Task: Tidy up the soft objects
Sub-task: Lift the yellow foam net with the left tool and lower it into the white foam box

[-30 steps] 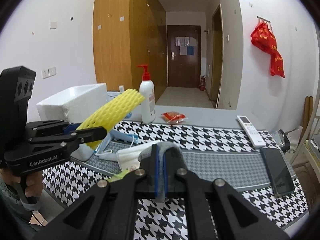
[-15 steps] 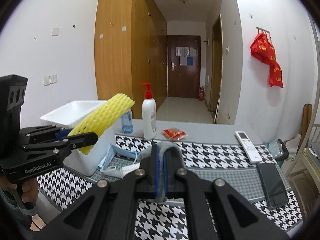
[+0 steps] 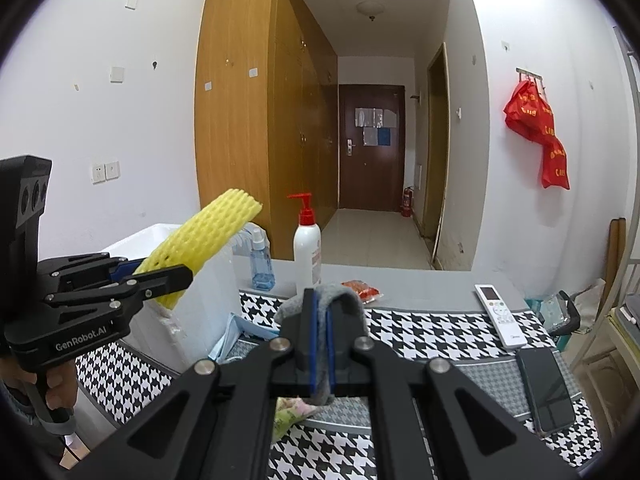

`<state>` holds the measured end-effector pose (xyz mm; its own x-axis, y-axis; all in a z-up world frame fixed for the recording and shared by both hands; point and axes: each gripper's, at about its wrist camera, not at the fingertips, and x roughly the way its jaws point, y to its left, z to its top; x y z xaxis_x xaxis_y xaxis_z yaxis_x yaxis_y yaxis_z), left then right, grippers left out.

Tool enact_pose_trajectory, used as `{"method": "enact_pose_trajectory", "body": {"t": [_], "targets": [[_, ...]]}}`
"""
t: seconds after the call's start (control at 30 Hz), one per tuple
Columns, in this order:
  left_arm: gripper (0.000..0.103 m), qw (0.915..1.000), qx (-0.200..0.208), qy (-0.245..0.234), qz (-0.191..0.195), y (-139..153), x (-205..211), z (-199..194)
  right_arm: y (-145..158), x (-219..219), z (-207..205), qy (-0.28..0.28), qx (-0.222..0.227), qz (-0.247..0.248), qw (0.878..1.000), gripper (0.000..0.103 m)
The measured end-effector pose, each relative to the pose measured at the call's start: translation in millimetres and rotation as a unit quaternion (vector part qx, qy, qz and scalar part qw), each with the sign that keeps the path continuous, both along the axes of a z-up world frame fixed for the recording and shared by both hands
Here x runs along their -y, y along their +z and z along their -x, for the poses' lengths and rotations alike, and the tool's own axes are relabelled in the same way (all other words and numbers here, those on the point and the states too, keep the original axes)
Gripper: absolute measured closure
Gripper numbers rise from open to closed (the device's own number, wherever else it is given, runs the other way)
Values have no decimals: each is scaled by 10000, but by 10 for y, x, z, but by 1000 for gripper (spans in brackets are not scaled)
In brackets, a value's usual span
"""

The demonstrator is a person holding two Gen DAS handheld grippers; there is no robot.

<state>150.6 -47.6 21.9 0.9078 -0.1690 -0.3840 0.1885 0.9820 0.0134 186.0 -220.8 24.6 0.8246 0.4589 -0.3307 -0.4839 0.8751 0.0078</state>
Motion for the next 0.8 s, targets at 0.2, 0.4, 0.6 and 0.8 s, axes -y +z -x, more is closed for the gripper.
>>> {"method": "enact_pose_trajectory", "body": {"t": [0.2, 0.4, 0.6, 0.8], "targets": [[81, 9999, -28, 127, -14, 128, -47, 37, 103, -74, 33, 176, 67, -45, 9998, 97], [81, 9998, 88, 171, -96, 305, -97, 99, 226, -149, 47, 279, 177, -124, 9994, 97], [81, 9994, 250, 218, -104, 471, -200, 135, 312, -265, 25, 345, 212, -100, 9991, 97], [81, 9988, 278, 380, -125, 511, -275, 122, 363, -351, 28, 519, 305, -171, 9980, 97]]}}
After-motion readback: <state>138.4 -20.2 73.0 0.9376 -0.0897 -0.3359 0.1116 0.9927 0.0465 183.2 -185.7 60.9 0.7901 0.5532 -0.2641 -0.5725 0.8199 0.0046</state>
